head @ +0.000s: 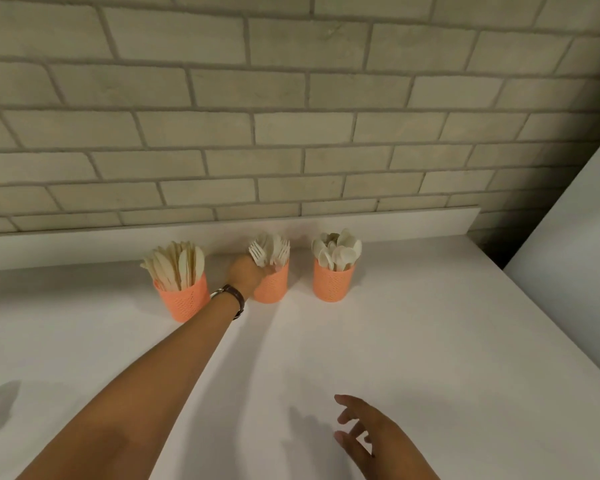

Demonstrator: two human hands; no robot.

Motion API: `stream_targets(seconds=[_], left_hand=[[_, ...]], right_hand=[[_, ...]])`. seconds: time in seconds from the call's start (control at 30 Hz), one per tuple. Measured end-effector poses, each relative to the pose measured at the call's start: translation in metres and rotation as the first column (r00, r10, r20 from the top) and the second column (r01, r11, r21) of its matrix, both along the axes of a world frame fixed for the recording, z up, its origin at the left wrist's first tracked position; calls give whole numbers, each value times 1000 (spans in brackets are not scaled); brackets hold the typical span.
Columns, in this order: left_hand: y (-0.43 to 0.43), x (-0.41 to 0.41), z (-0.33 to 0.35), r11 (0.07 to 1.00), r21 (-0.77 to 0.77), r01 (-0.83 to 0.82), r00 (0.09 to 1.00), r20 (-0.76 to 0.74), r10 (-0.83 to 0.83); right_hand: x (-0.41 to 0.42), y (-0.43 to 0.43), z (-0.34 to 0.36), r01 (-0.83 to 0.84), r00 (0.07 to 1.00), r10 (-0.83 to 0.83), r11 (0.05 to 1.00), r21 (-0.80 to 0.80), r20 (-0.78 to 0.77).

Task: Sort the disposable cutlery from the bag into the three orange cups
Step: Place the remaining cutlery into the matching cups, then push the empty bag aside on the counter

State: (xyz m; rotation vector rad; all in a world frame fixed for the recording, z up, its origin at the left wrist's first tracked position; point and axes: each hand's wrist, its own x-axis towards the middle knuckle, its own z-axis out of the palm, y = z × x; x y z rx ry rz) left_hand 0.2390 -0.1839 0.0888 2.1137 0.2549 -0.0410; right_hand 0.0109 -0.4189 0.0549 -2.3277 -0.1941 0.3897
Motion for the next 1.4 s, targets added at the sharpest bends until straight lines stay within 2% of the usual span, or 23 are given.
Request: stream_targets(seconds=[0.1,0.27,0.47,0.63,0.87,1.0,1.2,1.3,1.4], left_hand=[[4,-14,6,988,-149,-47,997,56,55],[25,-73,6,979,-152,-135,987,72,147],[59,-209,10,986,-135,-100,985,130,117],[108,-343,10,954,-200,-224,963,105,248],[217,-479,12,873,-186,-452,877,90,473],[287,-525,9,792,-208,-574,796,85,600],[389,-556,0,713,-234,-661,725,48,687],[435,-558,-11,712,-211,-670,726,13,687],[465,-562,-23,738,-170,-652,751,-19,660]], right_hand=[[2,9,11,-53,997,55,998,-26,47],[-4,22,24,-100,991,105,993,-70,82],[-33,52,30,-186,975,195,979,-89,109],[-73,111,26,-325,936,334,941,-92,110],[-121,242,28,-549,810,570,820,-162,138],[-123,344,36,-545,800,578,812,-208,164],[-70,534,47,-454,687,649,735,-504,327],[-40,596,27,-379,711,664,640,-668,233],[-30,610,-15,-493,775,631,587,-641,-18]])
